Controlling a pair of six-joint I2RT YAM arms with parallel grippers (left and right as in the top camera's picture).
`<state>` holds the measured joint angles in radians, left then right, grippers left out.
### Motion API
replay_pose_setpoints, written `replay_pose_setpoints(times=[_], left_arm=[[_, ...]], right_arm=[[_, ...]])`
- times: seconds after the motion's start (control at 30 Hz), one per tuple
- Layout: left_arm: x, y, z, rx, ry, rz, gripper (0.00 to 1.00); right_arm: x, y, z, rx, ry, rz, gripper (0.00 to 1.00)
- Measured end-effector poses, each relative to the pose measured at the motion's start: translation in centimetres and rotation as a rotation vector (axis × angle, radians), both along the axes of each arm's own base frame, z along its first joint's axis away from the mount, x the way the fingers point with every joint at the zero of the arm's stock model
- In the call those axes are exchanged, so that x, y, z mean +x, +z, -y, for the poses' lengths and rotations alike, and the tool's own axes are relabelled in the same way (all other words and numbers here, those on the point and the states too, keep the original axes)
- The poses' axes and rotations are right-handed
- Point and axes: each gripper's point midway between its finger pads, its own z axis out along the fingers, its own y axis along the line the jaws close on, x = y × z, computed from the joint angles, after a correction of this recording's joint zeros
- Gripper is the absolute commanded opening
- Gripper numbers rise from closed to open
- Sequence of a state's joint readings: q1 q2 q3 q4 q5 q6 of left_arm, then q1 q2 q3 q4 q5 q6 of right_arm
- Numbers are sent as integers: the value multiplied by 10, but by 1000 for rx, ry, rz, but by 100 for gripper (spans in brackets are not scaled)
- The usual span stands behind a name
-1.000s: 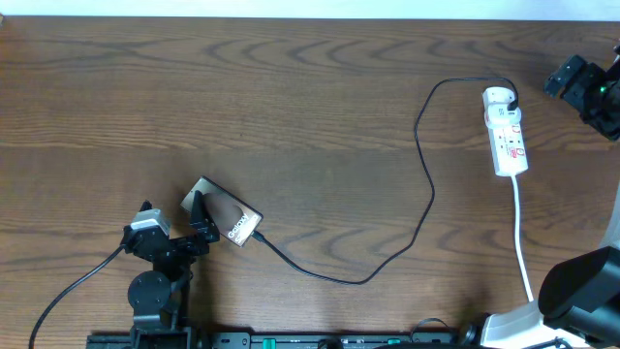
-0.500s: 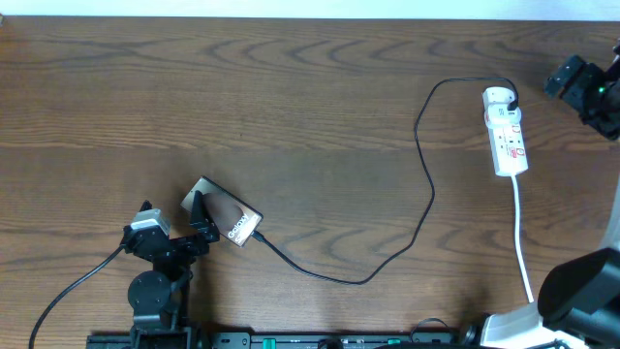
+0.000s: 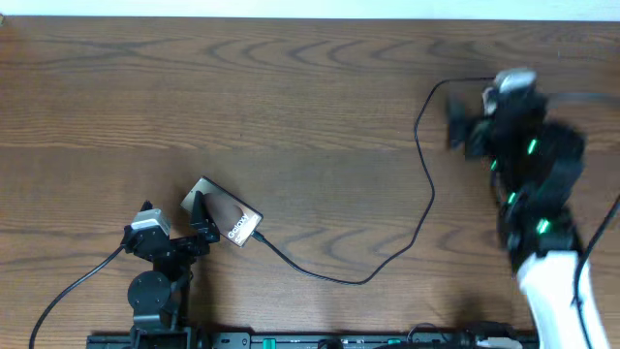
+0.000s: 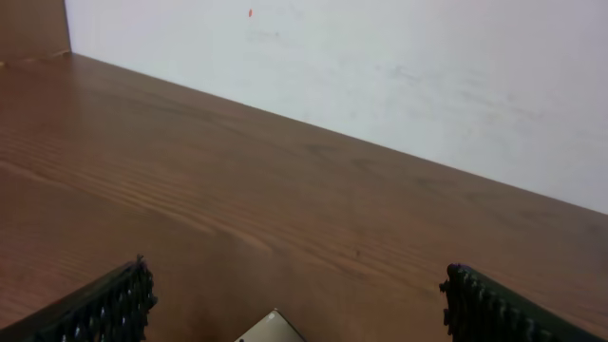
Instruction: Plug charger to phone and switch on socket
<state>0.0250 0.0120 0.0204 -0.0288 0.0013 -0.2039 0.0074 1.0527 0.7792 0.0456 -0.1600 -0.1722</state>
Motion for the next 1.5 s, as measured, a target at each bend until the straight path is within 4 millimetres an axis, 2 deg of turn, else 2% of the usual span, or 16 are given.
replay_pose_setpoints(times=[0.07, 0.23, 0.37, 0.5, 0.63, 0.7, 0.77, 0.87, 1.13, 1.5], left_arm=[[0, 0, 0, 0, 0, 0, 95], [0, 0, 0, 0, 0, 0, 95], [0, 0, 0, 0, 0, 0, 95], [0, 0, 0, 0, 0, 0, 95], [0, 0, 0, 0, 0, 1, 95], [0, 0, 0, 0, 0, 0, 95], [0, 0, 0, 0, 0, 0, 95], [0, 0, 0, 0, 0, 0, 95], [0, 0, 0, 0, 0, 0, 95], [0, 0, 0, 0, 0, 0, 95]], right_arm=[[-19, -18, -7, -46, 30, 24, 99], [-63, -58, -3, -73, 18, 71, 99], [-87, -75, 6, -36, -41, 141, 99], [-106, -99, 12, 14, -84, 181, 99], [-119, -138, 17, 67, -122, 67, 99], [-125, -151, 18, 85, -134, 15, 99], [-129, -154, 19, 98, -146, 4, 99], [-130, -140, 21, 116, -152, 60, 99], [-132, -124, 21, 138, -151, 129, 99], [-132, -123, 21, 139, -151, 132, 99]])
